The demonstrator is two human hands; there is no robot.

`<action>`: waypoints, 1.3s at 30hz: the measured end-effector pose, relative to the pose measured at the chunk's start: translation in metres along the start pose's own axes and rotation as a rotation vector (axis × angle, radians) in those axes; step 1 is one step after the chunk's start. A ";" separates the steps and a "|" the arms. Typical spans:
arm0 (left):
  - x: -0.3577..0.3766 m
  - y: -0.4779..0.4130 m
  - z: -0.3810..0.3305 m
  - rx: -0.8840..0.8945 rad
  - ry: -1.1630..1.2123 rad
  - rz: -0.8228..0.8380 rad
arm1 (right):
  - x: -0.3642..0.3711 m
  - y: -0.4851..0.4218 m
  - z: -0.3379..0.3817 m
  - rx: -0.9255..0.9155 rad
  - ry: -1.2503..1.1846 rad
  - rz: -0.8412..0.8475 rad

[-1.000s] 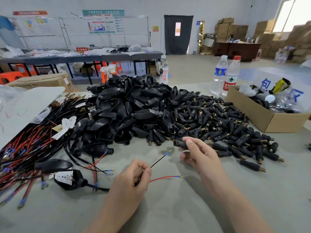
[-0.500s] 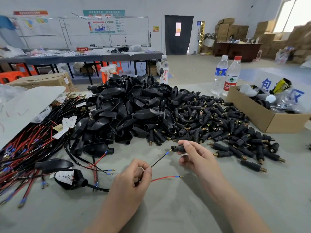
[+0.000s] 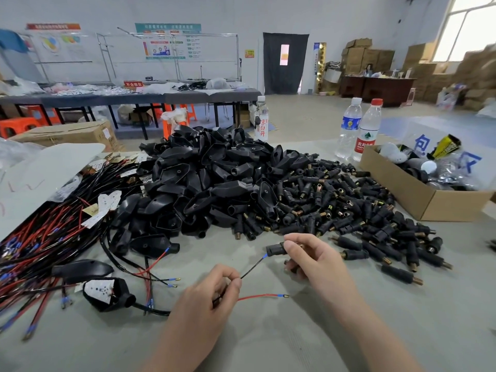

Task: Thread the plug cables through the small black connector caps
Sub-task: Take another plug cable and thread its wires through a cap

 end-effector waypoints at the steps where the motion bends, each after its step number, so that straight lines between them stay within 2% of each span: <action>1: -0.001 0.000 0.000 0.004 -0.006 0.005 | 0.001 0.000 0.000 0.005 0.016 0.026; 6: -0.003 -0.001 -0.004 0.002 -0.030 0.003 | 0.016 0.008 -0.004 0.013 0.053 0.153; 19: 0.000 -0.001 0.002 -0.033 0.015 0.010 | 0.037 0.022 -0.005 0.169 -0.206 0.264; 29: -0.010 0.002 -0.015 -0.014 0.041 -0.051 | 0.040 0.026 -0.005 0.272 -0.317 0.235; 35: -0.012 0.001 -0.035 0.100 -0.056 -0.011 | 0.043 0.027 -0.003 0.290 -0.357 0.233; 39: -0.009 0.000 -0.040 0.163 -0.133 -0.046 | 0.038 0.023 -0.003 0.280 -0.378 0.190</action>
Point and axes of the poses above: each hand's wrist, its own y-axis away from the middle knuckle, its own x-axis out of the palm, z = x × y, the point moved 10 cm from there along -y, towards the middle knuckle, and after that the axes turned 14 degrees about -z, right-handed, at the moved point
